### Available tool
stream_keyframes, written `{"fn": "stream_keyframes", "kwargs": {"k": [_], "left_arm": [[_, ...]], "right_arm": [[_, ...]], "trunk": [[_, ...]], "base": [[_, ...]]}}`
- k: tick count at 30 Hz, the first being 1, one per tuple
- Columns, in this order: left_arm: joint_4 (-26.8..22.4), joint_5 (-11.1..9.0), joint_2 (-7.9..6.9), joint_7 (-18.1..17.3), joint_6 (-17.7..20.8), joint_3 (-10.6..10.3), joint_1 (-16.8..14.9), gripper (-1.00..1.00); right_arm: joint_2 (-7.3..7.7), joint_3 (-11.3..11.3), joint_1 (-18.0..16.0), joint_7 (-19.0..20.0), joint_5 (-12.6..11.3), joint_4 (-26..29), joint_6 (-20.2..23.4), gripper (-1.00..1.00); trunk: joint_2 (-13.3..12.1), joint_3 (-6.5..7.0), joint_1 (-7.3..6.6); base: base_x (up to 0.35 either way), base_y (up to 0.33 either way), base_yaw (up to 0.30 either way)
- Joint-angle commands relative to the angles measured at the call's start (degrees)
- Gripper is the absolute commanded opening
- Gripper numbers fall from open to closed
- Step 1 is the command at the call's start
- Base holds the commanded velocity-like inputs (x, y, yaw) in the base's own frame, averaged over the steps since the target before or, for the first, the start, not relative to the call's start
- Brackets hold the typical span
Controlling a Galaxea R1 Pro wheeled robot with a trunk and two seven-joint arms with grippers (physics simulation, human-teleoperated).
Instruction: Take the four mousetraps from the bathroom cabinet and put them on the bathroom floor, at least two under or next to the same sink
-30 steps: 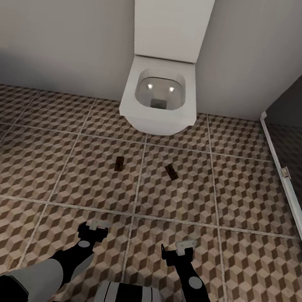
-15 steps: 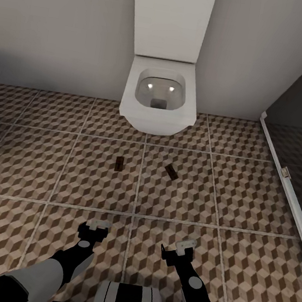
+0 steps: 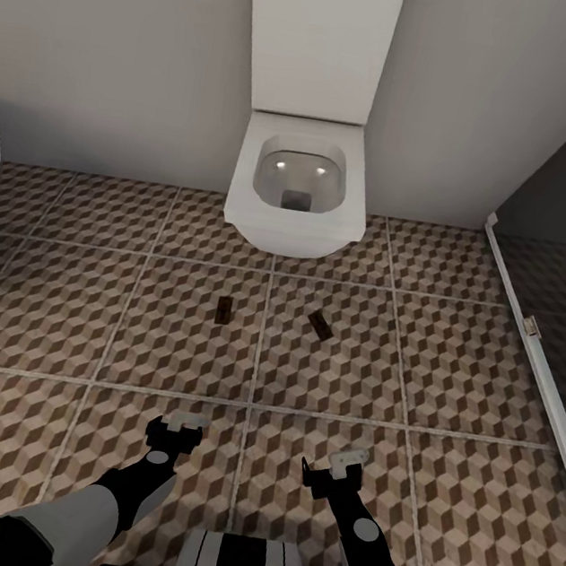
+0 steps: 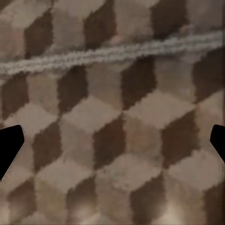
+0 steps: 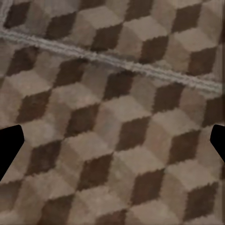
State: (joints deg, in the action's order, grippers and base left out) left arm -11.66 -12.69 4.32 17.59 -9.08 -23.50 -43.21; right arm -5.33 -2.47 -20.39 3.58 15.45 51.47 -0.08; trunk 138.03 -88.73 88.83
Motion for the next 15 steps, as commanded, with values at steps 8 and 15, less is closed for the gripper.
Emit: {"fn": "stream_keyframes", "kwargs": {"k": [8,15], "left_arm": [[0.1,-0.6,-0.01,0.3,-0.2,-0.5,0.0,1.0],[0.1,-0.6,-0.01,0.3,-0.2,-0.5,0.0,1.0]], "right_arm": [[-0.03,0.1,0.0,0.2,0.5,0.0,0.0,1.0],[-0.04,0.1,0.0,0.2,0.5,0.0,0.0,1.0]], "trunk": [[-3.2,1.41,-1.77],[-6.0,2.67,-3.31]], "base": [[0.0,0.0,0.0],[0.0,0.0,0.0]]}}
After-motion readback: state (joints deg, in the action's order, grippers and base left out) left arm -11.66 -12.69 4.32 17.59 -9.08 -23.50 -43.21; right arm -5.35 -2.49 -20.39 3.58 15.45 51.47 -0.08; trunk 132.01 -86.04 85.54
